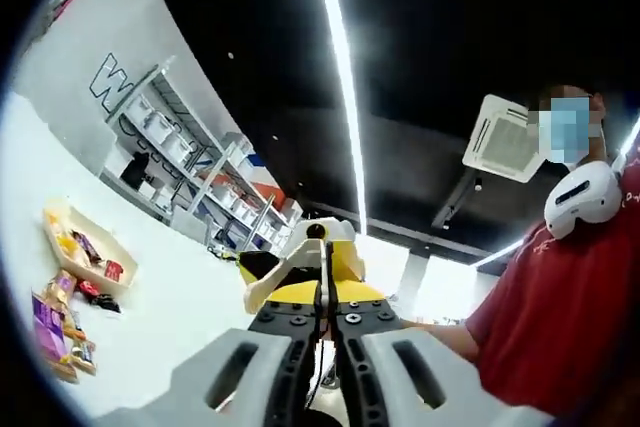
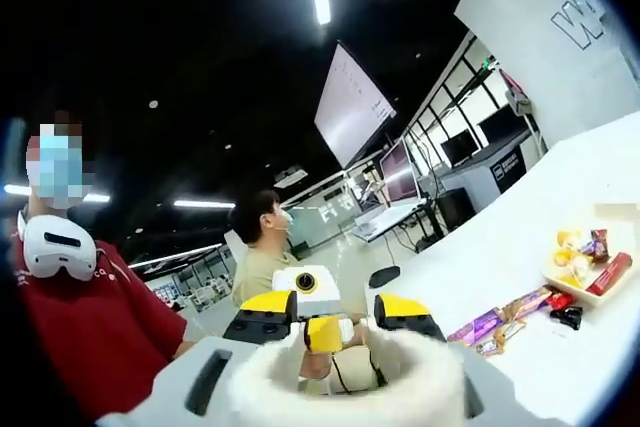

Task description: Place the target food into the container with the food tongs after gripping and lifting it, then release it inside without dropping or visibly crushing the food.

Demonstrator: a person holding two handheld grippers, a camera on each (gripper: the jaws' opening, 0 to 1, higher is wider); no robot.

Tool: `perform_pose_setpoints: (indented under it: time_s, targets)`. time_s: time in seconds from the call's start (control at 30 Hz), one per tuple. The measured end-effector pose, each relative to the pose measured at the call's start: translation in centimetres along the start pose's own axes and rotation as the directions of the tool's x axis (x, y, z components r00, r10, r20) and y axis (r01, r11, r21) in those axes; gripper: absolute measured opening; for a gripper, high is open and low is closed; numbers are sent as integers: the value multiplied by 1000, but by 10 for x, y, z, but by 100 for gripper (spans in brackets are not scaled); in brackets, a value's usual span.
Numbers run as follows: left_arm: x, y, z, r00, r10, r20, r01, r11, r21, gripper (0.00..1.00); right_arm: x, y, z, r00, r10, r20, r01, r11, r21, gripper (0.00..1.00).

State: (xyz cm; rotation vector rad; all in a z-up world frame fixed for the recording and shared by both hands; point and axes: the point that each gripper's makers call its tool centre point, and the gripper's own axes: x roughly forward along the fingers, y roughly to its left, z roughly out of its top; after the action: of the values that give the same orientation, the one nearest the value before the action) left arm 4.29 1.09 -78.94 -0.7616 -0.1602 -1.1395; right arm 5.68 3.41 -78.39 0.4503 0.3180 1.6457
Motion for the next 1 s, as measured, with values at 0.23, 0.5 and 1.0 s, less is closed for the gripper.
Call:
perform_pose_setpoints:
  time_s: [0.23,0.5,1.0]
  targets:
    - [0,2,-3,999,-11,35,13,999,-45,1,-3,0,-2,1000,3,-7,-3,1000,-19,28]
    - [0,0,-5,999,-38,-4,38,997,-60,1,-3,4,-4,1000,10,-17,-11,1000,-24,29]
    - [-2,-3,-8,997,-48,-52,45,997,-64,1,-1,7,-9,998,15,-55,-17,999,-34,29]
